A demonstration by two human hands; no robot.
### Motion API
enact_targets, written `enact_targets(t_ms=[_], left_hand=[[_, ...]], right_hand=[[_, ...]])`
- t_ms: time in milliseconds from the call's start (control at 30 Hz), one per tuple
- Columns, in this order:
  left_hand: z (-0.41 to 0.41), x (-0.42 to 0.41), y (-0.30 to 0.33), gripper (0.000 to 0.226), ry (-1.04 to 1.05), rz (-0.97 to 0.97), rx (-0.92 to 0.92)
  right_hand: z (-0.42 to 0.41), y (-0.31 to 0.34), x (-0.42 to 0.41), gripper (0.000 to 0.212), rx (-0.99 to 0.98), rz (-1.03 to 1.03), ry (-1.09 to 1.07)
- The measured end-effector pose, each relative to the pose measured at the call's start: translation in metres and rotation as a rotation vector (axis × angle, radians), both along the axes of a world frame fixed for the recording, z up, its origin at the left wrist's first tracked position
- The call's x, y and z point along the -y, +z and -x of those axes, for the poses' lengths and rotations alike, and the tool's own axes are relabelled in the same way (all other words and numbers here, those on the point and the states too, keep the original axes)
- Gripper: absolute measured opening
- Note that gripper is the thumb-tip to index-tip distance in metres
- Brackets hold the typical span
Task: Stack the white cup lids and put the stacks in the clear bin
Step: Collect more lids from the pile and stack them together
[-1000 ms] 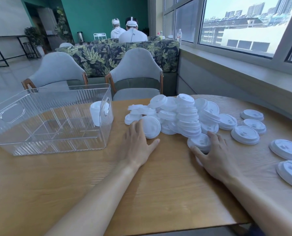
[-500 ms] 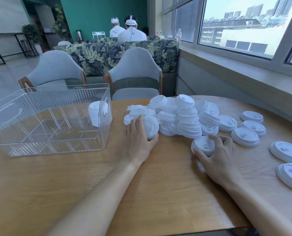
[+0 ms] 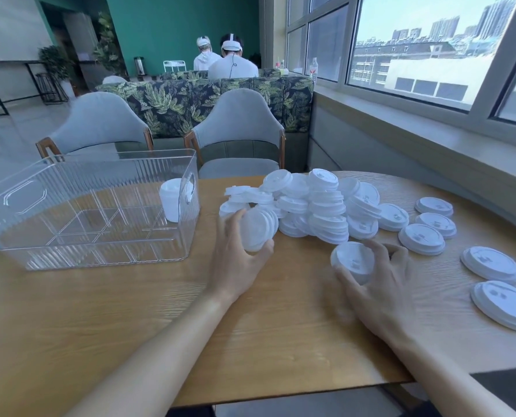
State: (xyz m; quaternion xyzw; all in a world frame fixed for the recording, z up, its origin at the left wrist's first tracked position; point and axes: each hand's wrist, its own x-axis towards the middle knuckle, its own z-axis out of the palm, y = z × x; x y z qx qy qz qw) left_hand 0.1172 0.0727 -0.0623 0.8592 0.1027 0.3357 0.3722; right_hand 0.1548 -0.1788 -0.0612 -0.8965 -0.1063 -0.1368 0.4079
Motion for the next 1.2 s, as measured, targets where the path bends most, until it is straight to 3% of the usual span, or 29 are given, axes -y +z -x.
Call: enact_targets(t_ms=[200, 400, 667, 933, 1200], left_hand=[[0.02, -0.003, -0.005, 0.088, -0.145, 0.048, -0.14], [0.027, -0.001, -0.003, 0.078, -0.167, -0.011, -0.274], [0.028, 0.002, 0.001, 0.077, -0.23, -0.179, -0.452], [0.031, 0.004, 0.005, 0.076, -0.246, -0.201, -0.43], [0.042, 0.004, 0.0, 0.071, -0.131, -0.231, -0.354]], right_hand=[[0.003, -0.007, -0.006, 0.071, 0.139, 0.151, 0.257], [0.005, -0.007, -0.008, 0.068, 0.215, 0.27, 0.387], [0.006, -0.005, -0.006, 0.076, 0.153, 0.376, 0.475], [0.005, -0.005, -0.001, 0.072, 0.129, 0.359, 0.508], [0.005, -0.005, -0.001, 0.076, 0.105, 0.337, 0.475]])
